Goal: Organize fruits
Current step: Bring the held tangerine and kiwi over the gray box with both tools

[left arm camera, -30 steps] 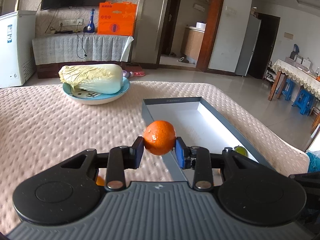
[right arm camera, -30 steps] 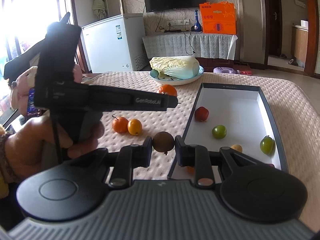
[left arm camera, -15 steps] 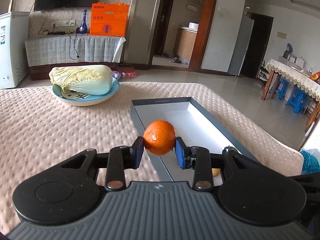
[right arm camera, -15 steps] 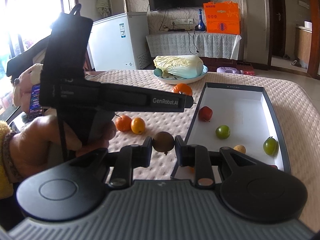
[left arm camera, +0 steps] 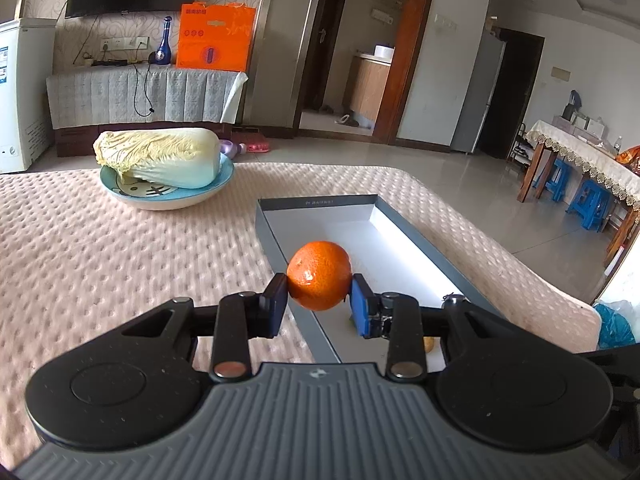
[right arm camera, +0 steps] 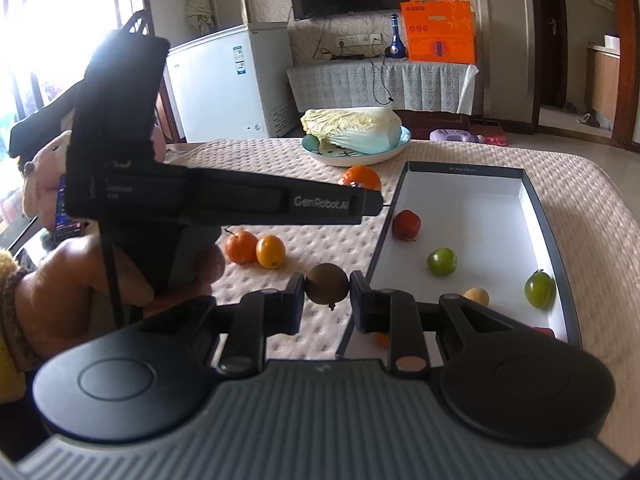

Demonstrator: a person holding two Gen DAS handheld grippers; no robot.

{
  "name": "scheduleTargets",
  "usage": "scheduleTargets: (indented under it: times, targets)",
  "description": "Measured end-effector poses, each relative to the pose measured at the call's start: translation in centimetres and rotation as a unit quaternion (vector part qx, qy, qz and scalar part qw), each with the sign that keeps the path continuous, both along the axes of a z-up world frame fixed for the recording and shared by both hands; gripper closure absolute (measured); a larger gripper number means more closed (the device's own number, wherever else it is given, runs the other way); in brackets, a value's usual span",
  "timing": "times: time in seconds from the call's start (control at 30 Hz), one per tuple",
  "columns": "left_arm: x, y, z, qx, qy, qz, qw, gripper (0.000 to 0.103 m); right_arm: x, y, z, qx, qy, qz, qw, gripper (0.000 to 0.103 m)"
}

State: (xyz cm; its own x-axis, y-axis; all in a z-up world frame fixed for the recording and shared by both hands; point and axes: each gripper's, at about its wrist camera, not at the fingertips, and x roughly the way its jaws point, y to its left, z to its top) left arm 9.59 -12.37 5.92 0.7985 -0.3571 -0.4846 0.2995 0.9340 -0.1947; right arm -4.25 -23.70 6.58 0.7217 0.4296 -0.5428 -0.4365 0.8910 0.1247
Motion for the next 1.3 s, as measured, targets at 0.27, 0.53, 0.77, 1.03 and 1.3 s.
scheduleTargets:
  times: [0.27, 0.53, 0.77, 1.03, 1.3]
  targets:
    - [0.5, -0.4, 0.0, 0.001, -0.003, -0.003, 1.0000, 0.064, 0.2, -0.4, 0.0, -0.006, -0.004, -0.009, 1.000, 0.075]
    - [1.6, -1.4, -0.1, -0.003, -0.008, -0.019, 0.9998, 0.064, 0.5, -0.4, -0.5, -0.016, 0.005, -0.023, 1.000, 0.075]
    - [2.4, -1.9, -0.1, -0.007, -0.010, -0.029, 0.9995, 0.064, 0.8, -0.2, -0.4, -0.015, 0.005, -0.026, 1.000, 0.075]
    - [3.5, -3.1, -0.5, -0.004, -0.011, -0.042, 0.9991, 0.064, 1.0, -1.5, -0.4, -0.015, 0.011, -0.051, 0.999, 0.075]
    - [4.8, -4.2, -1.1, -0.004, -0.007, -0.056, 0.9984, 0.064, 1.0, -2.0, -0.3, -0.013, 0.018, -0.064, 0.998, 0.075]
